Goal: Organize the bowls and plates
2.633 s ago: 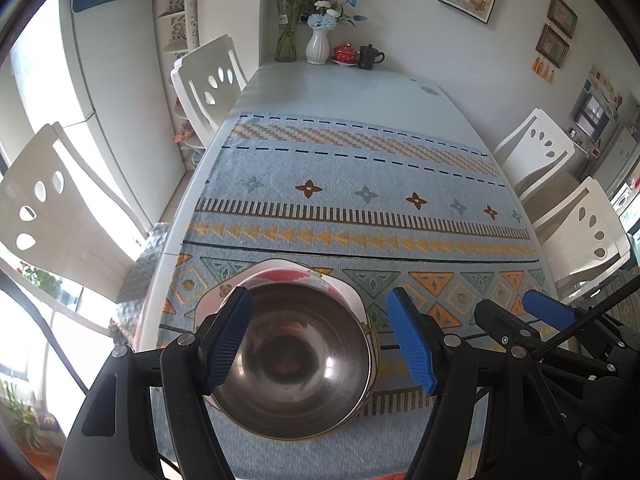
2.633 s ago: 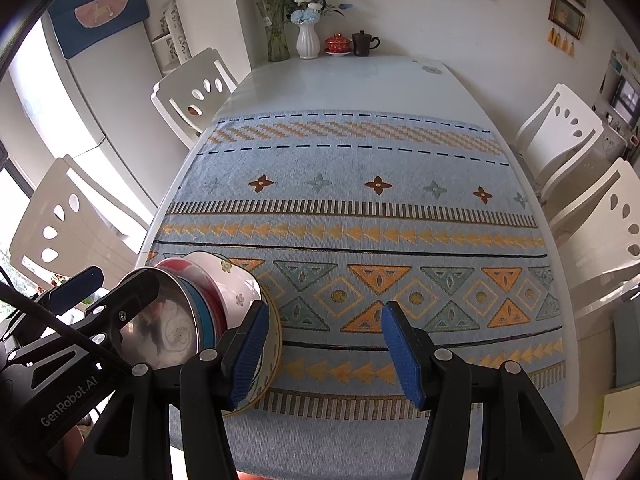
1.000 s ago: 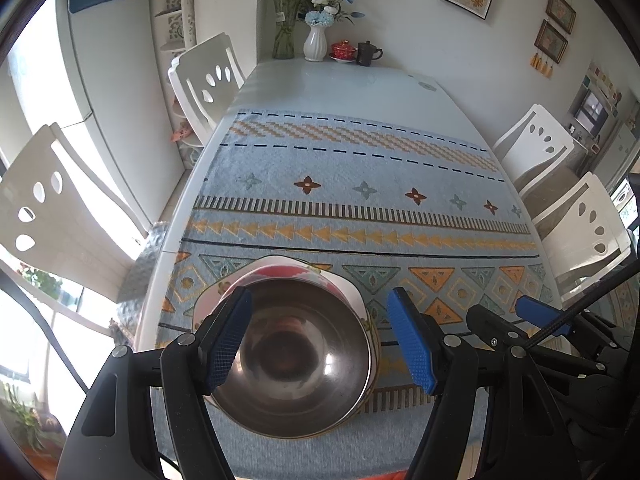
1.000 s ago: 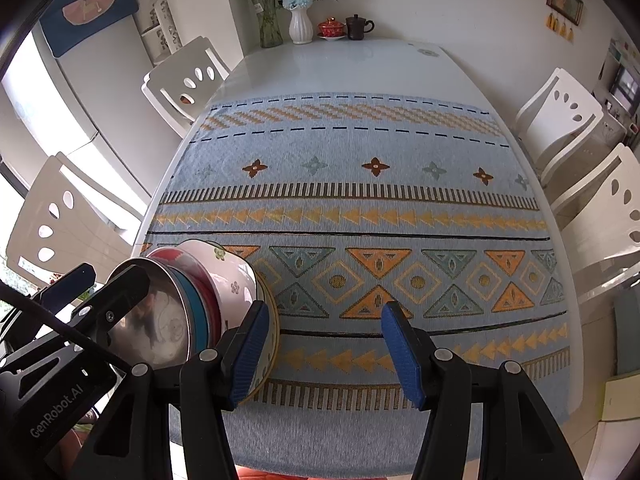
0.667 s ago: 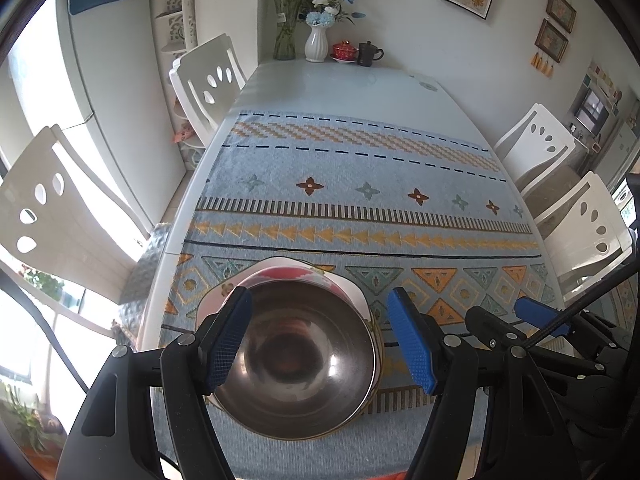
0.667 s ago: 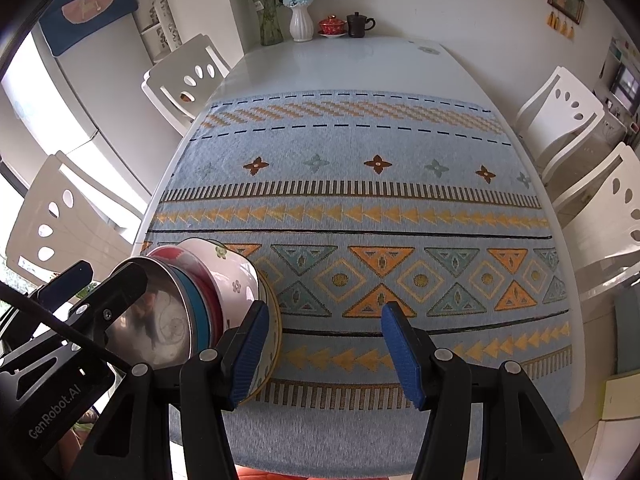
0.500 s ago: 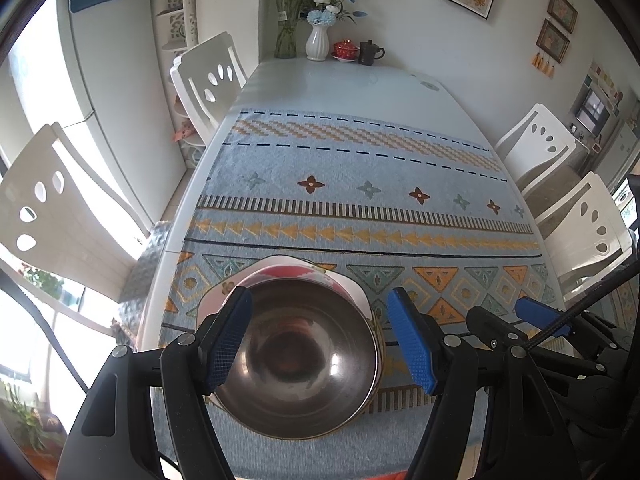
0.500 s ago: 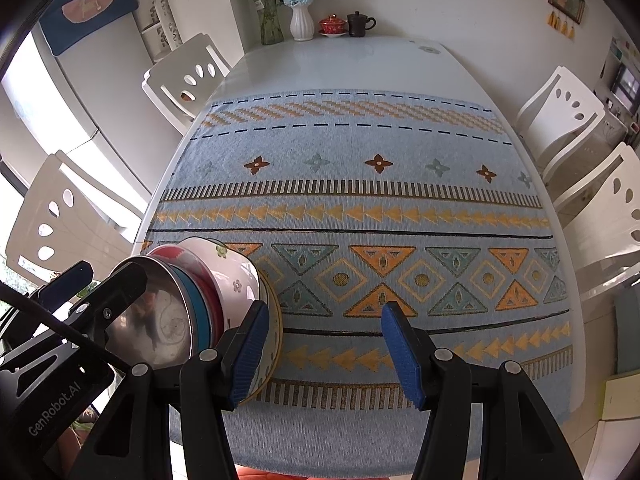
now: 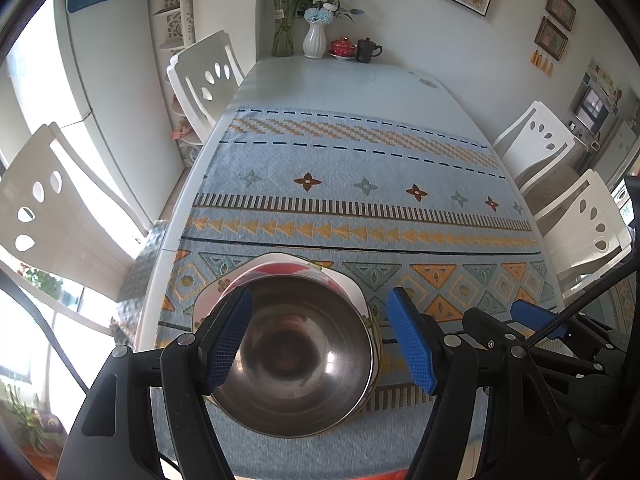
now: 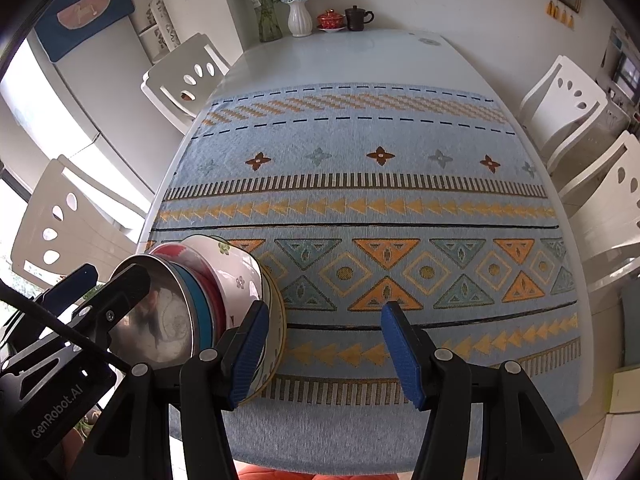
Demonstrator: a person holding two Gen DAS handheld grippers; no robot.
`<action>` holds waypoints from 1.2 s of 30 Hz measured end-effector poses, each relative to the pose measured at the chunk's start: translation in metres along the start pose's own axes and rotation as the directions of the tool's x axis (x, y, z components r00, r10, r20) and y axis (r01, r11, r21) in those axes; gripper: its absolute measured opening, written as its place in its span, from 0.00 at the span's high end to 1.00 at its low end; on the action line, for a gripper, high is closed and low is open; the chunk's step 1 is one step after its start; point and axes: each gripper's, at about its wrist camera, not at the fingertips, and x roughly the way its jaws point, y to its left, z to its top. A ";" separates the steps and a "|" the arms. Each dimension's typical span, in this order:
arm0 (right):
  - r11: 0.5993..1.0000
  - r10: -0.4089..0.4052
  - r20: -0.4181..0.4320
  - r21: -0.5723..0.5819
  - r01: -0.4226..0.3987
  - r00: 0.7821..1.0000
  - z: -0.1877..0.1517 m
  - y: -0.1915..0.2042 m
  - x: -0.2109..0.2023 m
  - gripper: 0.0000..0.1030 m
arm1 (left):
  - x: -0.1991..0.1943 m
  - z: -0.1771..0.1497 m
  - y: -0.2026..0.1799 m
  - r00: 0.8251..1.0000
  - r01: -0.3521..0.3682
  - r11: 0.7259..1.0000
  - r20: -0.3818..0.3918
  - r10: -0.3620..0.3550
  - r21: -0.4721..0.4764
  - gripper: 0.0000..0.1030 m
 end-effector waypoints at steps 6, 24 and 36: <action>1.000 -0.001 -0.003 0.004 0.001 1.000 -0.001 -0.003 0.000 0.45 | 0.000 -0.001 -0.002 1.000 -0.003 1.000 0.001 0.003 0.002 0.34; 1.000 -0.001 -0.002 -0.008 0.001 1.000 -0.004 0.002 -0.001 0.45 | 0.000 -0.002 0.001 1.000 -0.001 1.000 -0.005 0.001 -0.012 0.34; 1.000 0.005 -0.004 -0.013 -0.005 1.000 -0.003 0.004 0.000 0.45 | 0.001 -0.002 0.004 1.000 -0.003 1.000 -0.002 0.003 -0.019 0.34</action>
